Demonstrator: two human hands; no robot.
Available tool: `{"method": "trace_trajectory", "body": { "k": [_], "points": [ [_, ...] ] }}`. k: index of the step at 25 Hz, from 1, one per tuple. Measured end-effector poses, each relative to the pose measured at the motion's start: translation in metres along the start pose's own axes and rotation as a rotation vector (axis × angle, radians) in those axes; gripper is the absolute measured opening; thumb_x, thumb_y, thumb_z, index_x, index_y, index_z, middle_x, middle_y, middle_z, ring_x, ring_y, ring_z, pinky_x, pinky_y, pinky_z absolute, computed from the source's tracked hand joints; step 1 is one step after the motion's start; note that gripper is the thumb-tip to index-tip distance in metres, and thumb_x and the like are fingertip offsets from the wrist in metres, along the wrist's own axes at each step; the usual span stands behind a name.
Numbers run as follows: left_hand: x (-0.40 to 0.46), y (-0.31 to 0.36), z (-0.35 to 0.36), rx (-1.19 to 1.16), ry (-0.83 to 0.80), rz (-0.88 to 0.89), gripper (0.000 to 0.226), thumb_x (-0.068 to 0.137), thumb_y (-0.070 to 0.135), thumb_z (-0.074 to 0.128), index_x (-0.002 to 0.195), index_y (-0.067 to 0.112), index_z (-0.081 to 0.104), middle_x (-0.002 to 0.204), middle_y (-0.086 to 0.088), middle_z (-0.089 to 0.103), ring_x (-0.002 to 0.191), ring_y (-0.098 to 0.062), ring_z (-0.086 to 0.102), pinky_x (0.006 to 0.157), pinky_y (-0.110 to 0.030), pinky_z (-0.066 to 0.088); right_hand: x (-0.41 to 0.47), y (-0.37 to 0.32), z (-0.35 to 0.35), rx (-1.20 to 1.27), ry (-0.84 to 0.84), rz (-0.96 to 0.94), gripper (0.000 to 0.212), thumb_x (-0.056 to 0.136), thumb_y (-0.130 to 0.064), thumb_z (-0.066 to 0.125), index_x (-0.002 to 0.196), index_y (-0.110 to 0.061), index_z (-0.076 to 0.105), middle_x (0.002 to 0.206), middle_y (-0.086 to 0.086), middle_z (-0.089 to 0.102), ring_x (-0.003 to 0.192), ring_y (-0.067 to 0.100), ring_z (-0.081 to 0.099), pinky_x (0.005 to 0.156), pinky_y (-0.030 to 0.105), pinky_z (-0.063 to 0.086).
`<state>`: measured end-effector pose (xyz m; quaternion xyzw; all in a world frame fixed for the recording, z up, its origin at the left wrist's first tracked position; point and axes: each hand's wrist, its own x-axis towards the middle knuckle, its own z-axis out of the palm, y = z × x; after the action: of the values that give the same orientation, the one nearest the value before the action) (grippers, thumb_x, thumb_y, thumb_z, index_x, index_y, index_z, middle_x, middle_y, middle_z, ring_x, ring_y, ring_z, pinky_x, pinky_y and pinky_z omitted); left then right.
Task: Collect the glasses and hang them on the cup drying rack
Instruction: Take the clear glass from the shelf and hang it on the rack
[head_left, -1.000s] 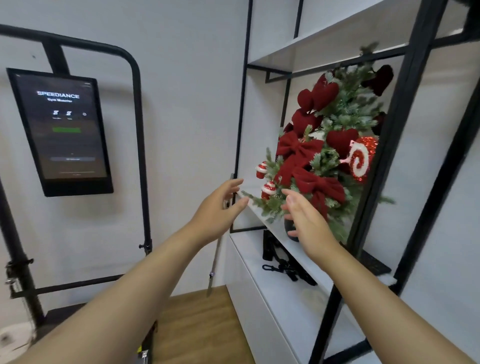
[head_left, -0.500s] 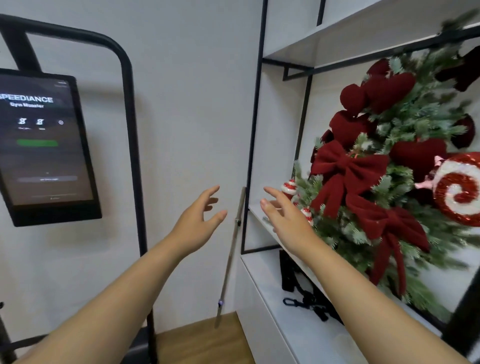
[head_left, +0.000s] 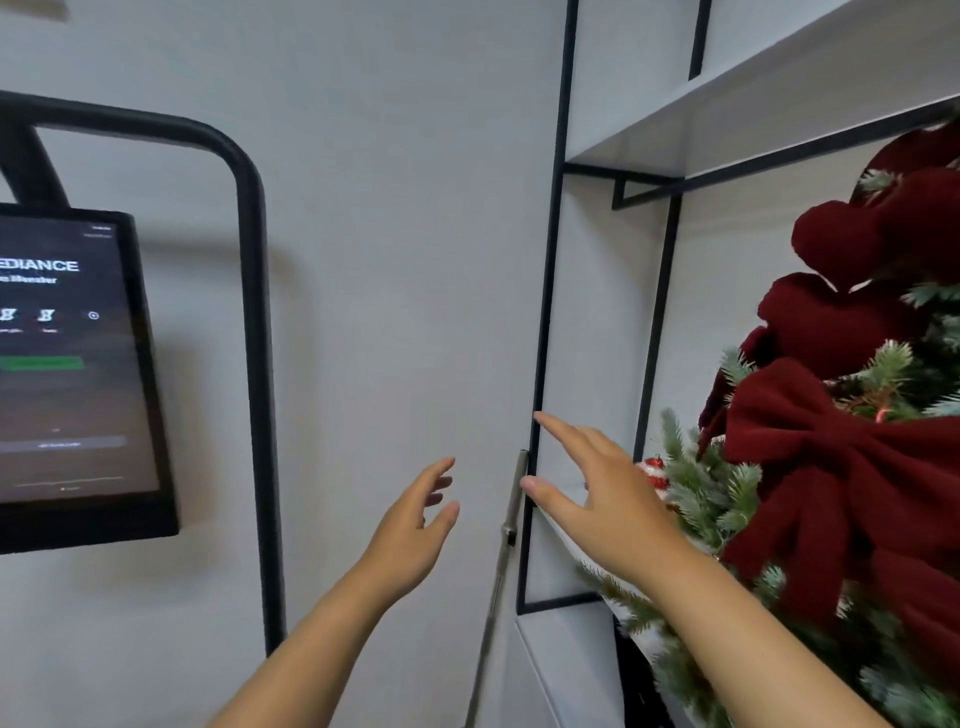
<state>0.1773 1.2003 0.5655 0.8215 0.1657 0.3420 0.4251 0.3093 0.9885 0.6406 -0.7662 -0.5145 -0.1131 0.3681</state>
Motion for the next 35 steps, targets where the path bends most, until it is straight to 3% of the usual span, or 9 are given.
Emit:
{"method": "trace_trajectory", "body": {
  "k": [5, 10, 14, 21, 26, 30, 35],
  "points": [
    [0.064, -0.026, 0.023, -0.024, -0.028, -0.006, 0.052, 0.104, 0.032, 0.057, 0.153, 0.041, 0.040, 0.145, 0.013, 0.053, 0.132, -0.007, 0.052, 0.105, -0.029, 0.044, 0.043, 0.029, 0.017, -0.008, -0.013, 0.026, 0.072, 0.098, -0.063, 0.057, 0.162, -0.052, 0.024, 0.162, -0.016, 0.040, 0.151, 0.010, 0.034, 0.115, 0.032, 0.038],
    [0.149, -0.049, 0.060, -0.077, -0.113, 0.055, 0.053, 0.103, 0.035, 0.058, 0.153, 0.041, 0.041, 0.143, 0.012, 0.054, 0.131, -0.008, 0.053, 0.106, -0.029, 0.045, 0.077, 0.052, 0.031, 0.003, 0.082, 0.115, 0.073, 0.099, -0.063, 0.056, 0.162, -0.053, 0.020, 0.164, -0.016, 0.036, 0.151, 0.009, 0.034, 0.113, 0.033, 0.038],
    [0.232, -0.073, 0.110, -0.159, -0.257, 0.130, 0.053, 0.103, 0.034, 0.060, 0.151, 0.042, 0.042, 0.140, 0.014, 0.056, 0.129, -0.007, 0.054, 0.105, -0.029, 0.045, 0.107, 0.085, 0.048, -0.071, 0.138, 0.210, 0.074, 0.097, -0.067, 0.055, 0.161, -0.056, 0.019, 0.165, -0.016, 0.035, 0.152, 0.009, 0.033, 0.118, 0.038, 0.039],
    [0.347, -0.123, 0.184, -0.263, -0.505, 0.178, 0.056, 0.101, 0.038, 0.061, 0.152, 0.044, 0.040, 0.143, 0.014, 0.052, 0.132, -0.008, 0.050, 0.109, -0.033, 0.044, 0.182, 0.123, 0.087, -0.182, 0.207, 0.443, 0.073, 0.100, -0.061, 0.058, 0.161, -0.055, 0.020, 0.165, -0.014, 0.037, 0.152, 0.009, 0.034, 0.111, 0.029, 0.036],
    [0.387, -0.162, 0.247, -0.272, -0.606, 0.139, 0.066, 0.097, 0.035, 0.069, 0.155, 0.036, 0.037, 0.151, 0.006, 0.046, 0.139, -0.015, 0.045, 0.115, -0.038, 0.039, 0.211, 0.150, 0.125, -0.232, 0.213, 0.555, 0.076, 0.099, -0.058, 0.062, 0.162, -0.055, 0.020, 0.158, -0.017, 0.041, 0.145, 0.006, 0.038, 0.106, 0.026, 0.037],
    [0.407, -0.194, 0.299, -0.257, -0.664, 0.149, 0.073, 0.094, 0.042, 0.070, 0.157, 0.032, 0.034, 0.156, 0.007, 0.041, 0.144, -0.012, 0.040, 0.117, -0.034, 0.036, 0.226, 0.183, 0.149, -0.261, 0.170, 0.631, 0.079, 0.098, -0.054, 0.065, 0.162, -0.054, 0.019, 0.157, -0.015, 0.041, 0.147, 0.008, 0.034, 0.102, 0.023, 0.033],
    [0.441, -0.216, 0.355, -0.199, -0.658, 0.140, 0.081, 0.091, 0.044, 0.073, 0.159, 0.029, 0.032, 0.160, 0.003, 0.037, 0.146, -0.015, 0.039, 0.117, -0.034, 0.036, 0.246, 0.237, 0.163, -0.276, 0.158, 0.734, 0.080, 0.097, -0.057, 0.064, 0.163, -0.053, 0.019, 0.162, -0.007, 0.039, 0.151, 0.014, 0.032, 0.107, 0.031, 0.041]
  ]
}}
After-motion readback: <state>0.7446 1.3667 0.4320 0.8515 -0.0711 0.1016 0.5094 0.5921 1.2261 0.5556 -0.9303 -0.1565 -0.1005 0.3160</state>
